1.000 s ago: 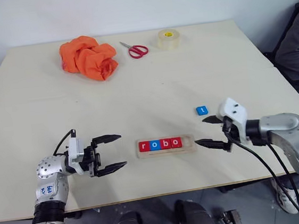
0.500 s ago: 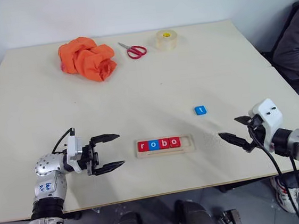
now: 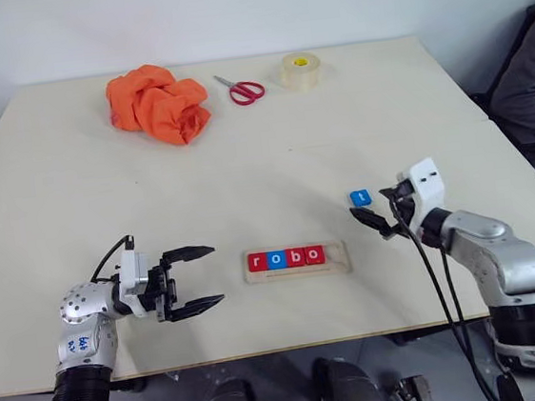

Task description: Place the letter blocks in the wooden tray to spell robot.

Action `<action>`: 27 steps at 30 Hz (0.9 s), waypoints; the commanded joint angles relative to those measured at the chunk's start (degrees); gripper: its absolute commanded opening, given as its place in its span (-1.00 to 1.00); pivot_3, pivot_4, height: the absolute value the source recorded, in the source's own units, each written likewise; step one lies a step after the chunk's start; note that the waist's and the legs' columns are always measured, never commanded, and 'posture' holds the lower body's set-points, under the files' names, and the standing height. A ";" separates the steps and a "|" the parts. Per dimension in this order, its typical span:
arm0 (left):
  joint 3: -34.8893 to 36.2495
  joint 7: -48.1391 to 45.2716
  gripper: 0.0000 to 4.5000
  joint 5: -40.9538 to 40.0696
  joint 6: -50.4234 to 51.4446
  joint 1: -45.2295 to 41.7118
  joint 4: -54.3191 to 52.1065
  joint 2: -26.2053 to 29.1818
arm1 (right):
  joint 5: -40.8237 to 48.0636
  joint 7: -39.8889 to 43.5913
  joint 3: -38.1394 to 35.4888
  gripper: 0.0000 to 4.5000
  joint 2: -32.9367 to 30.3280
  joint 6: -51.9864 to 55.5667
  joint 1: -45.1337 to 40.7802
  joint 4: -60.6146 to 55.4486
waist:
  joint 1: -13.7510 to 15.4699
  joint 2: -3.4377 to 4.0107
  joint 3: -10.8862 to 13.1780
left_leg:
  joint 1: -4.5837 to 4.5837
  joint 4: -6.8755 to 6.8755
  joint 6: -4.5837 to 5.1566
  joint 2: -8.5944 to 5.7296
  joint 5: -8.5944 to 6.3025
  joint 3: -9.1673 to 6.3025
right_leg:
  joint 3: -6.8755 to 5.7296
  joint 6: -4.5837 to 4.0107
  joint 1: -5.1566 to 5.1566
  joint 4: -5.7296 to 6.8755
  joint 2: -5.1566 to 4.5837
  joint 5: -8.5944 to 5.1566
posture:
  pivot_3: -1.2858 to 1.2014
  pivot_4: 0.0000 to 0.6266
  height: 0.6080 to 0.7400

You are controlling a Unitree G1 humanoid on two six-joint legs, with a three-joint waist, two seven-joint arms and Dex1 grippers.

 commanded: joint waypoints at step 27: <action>0.44 2.26 1.00 -1.23 1.24 2.96 -5.46 -0.13 | -5.10 -17.68 0.12 0.98 12.39 -5.54 2.69 -1.31 | -0.34 0.01 0.00 | 0.04 -0.16 -0.02 0.00 0.01 0.01 | 0.01 -0.01 -0.01 -0.01 0.00 -0.01 | 0.03 -0.52 1.00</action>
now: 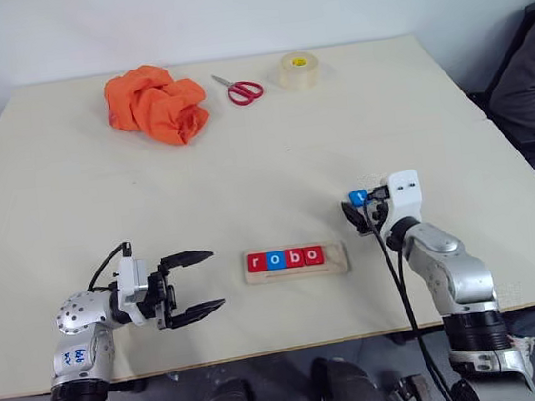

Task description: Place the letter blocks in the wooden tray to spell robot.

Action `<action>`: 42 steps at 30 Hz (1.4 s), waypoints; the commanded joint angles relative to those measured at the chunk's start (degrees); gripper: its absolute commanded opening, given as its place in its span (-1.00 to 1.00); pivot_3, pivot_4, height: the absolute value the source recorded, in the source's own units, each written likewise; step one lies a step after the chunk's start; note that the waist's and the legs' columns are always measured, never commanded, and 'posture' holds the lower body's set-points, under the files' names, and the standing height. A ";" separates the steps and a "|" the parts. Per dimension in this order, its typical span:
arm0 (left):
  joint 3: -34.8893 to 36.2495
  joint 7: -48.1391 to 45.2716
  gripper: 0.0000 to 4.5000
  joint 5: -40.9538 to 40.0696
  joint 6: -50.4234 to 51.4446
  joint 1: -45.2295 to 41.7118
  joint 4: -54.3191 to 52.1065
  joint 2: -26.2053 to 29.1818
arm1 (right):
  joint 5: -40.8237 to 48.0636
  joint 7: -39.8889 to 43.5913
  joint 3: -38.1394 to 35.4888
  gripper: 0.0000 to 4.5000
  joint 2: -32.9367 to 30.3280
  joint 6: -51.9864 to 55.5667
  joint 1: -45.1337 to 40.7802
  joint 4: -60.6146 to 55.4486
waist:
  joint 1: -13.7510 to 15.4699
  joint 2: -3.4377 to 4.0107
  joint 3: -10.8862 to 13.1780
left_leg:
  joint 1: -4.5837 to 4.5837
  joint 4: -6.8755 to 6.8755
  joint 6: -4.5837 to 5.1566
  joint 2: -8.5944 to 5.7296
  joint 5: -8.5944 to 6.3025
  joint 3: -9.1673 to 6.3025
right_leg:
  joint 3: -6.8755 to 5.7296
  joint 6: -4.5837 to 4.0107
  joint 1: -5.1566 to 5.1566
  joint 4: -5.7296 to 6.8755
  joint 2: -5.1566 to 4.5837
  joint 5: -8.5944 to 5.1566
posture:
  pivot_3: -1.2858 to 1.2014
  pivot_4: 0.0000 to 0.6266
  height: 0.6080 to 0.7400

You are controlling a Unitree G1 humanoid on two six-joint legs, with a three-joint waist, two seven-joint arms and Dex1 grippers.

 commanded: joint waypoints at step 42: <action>-1.64 -6.41 1.00 -0.18 -0.83 -8.46 9.01 -0.24 | 1.56 -8.67 -2.13 0.00 4.13 25.42 18.02 -37.91 | -1.08 -0.01 0.00 | 0.03 -0.28 -0.01 -0.04 0.06 -0.13 | -0.02 -0.04 0.00 -0.13 0.03 -0.02 | 0.03 -0.52 1.00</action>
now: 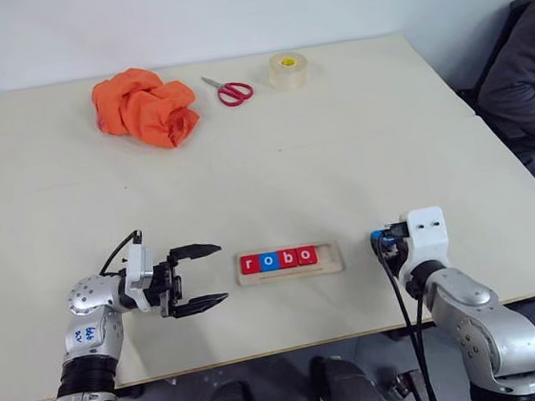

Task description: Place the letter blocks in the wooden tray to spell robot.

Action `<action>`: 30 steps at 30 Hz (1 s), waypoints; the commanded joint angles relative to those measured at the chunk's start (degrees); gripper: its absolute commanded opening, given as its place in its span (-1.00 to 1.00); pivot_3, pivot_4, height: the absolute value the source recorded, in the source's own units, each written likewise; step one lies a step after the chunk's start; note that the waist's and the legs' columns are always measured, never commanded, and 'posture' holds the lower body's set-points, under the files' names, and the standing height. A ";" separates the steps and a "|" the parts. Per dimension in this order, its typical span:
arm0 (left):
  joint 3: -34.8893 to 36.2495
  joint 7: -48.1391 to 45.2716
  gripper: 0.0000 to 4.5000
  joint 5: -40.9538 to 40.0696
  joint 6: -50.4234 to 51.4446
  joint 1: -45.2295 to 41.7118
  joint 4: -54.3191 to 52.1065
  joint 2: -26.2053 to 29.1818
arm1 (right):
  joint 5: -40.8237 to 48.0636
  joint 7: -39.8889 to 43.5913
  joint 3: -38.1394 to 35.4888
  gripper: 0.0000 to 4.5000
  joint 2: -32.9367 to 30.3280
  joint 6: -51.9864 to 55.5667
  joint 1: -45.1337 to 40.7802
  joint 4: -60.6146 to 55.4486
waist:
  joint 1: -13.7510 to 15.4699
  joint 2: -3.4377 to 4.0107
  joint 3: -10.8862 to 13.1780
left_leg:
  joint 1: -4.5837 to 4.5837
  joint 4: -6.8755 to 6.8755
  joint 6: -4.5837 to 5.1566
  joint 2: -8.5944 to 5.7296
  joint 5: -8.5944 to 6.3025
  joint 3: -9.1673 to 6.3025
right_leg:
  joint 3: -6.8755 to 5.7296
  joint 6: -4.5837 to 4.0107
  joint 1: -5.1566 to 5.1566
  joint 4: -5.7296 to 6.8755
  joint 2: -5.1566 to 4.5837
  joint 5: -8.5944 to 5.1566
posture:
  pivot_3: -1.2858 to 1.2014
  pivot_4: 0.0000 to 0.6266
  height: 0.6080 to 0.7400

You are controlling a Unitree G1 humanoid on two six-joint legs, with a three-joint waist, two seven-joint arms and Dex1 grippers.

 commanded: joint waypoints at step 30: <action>1.44 2.87 1.00 -0.54 -2.73 3.83 -4.67 -0.93 | -4.59 59.40 21.62 0.98 -43.91 -32.69 -22.58 36.65 | 0.11 -0.04 0.01 | 0.01 0.05 0.01 -0.04 0.00 0.11 | 0.00 0.06 0.03 -0.10 -0.04 0.03 | 0.03 -0.52 1.00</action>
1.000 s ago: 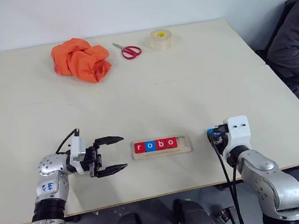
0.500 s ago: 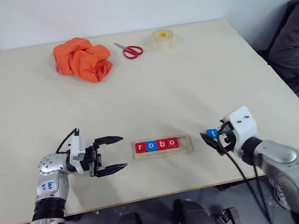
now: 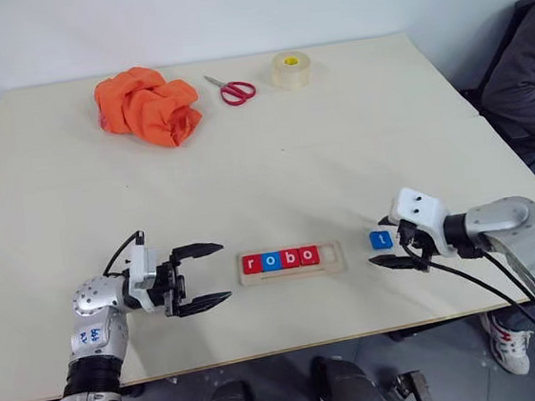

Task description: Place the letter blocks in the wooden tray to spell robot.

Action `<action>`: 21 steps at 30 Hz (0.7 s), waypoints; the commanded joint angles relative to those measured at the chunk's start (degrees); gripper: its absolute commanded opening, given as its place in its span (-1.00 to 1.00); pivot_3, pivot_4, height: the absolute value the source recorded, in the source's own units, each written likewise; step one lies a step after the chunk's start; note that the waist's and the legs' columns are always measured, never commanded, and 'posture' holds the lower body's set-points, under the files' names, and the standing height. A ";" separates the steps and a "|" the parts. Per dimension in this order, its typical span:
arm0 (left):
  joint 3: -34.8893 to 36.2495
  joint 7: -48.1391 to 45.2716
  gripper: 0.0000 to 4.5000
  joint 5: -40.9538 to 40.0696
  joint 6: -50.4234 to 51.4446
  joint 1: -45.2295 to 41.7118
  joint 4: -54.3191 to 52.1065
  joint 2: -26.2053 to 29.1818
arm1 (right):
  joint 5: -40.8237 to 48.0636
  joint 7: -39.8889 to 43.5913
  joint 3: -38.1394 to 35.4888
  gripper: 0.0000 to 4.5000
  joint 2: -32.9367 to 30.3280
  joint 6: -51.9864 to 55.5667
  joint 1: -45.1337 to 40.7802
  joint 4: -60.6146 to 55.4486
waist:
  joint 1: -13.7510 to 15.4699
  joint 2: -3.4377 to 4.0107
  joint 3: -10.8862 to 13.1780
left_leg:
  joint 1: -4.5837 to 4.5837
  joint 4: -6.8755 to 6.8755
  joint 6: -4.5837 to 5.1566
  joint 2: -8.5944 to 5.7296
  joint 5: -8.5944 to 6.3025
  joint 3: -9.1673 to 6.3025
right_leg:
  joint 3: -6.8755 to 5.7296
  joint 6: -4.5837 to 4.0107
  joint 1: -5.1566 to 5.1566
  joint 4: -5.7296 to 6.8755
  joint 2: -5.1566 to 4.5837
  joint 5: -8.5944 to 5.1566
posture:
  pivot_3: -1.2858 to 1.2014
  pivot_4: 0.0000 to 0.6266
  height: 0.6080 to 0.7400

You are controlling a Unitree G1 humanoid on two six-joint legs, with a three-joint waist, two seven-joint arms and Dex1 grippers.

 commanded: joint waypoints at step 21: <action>1.52 2.32 1.00 -1.05 -0.27 3.68 -5.57 0.73 | 3.04 3.70 0.69 -0.38 5.97 15.92 -10.28 -7.88 | -0.32 0.00 0.00 | -0.01 0.20 -0.01 0.06 0.00 0.02 | 0.02 0.05 -0.03 0.10 -0.02 0.10 | 0.03 -0.52 1.00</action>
